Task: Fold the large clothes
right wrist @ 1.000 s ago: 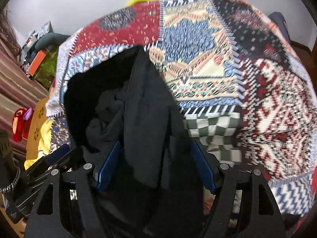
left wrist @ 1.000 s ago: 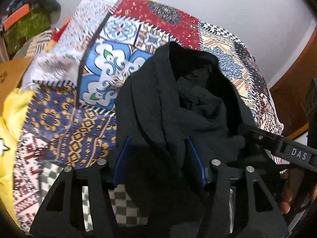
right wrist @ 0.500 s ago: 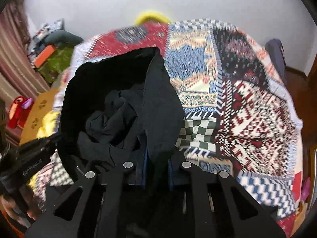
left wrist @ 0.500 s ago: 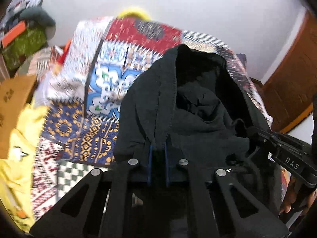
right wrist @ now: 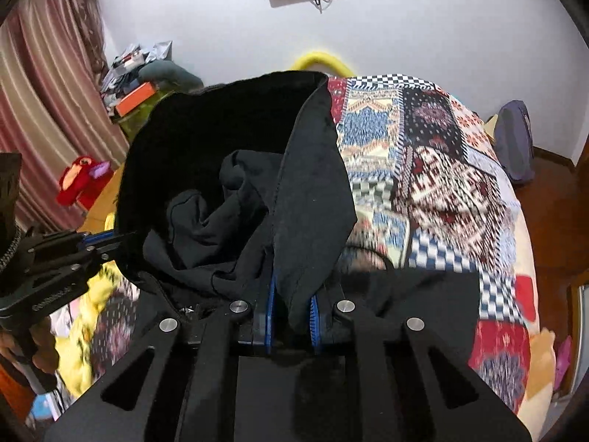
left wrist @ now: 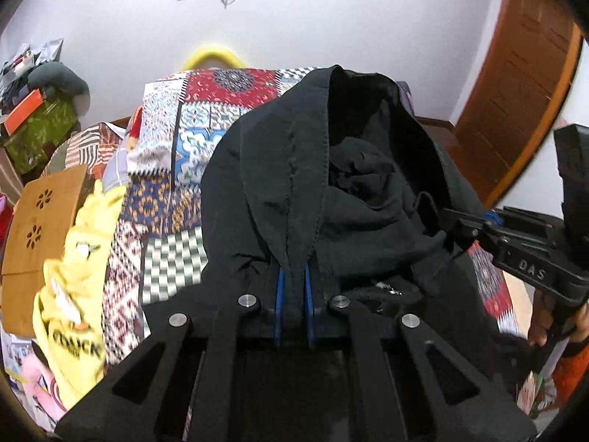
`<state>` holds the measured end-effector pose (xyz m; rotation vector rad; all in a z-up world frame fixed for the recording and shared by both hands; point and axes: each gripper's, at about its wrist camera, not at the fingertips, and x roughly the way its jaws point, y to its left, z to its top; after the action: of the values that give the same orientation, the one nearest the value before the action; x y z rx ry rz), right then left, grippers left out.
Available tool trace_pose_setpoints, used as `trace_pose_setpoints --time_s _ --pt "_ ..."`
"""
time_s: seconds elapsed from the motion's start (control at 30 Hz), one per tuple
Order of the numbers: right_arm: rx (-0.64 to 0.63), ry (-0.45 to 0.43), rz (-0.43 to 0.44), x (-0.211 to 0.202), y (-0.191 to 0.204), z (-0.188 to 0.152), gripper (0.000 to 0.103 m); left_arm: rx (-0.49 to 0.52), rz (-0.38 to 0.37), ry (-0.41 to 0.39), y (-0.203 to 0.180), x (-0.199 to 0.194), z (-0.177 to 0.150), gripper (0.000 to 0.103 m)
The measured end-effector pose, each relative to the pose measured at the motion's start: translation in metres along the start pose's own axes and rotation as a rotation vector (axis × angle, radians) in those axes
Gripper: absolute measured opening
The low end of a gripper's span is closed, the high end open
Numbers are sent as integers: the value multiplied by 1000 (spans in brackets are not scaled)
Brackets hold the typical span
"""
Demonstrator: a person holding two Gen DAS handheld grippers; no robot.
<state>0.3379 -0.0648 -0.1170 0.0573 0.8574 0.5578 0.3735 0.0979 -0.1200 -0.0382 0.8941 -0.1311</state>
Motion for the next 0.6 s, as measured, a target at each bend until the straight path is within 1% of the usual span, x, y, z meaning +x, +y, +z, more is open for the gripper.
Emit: trace_pose_setpoints --time_s 0.07,0.23,0.27,0.3,0.47,0.57,0.6 --pt "-3 10 1 -6 1 -13 14 12 -9 15 -6 -8 -21 9" --pt "-42 30 -18 -16 4 -46 15 39 -18 54 -16 -11 -61 9" --pt "-43 36 -17 -17 4 -52 16 46 -17 65 -17 -8 -69 9" --pt "-39 44 -12 -17 3 -58 20 51 -17 76 -19 -7 -76 10" --pt "5 82 -14 -17 -6 -83 25 54 -27 153 -20 10 -113 12" --pt "0 117 -37 -16 -15 -96 25 77 -10 195 -20 14 -135 12" --pt "1 125 -39 -18 -19 -100 25 82 -5 206 -18 15 -142 14"
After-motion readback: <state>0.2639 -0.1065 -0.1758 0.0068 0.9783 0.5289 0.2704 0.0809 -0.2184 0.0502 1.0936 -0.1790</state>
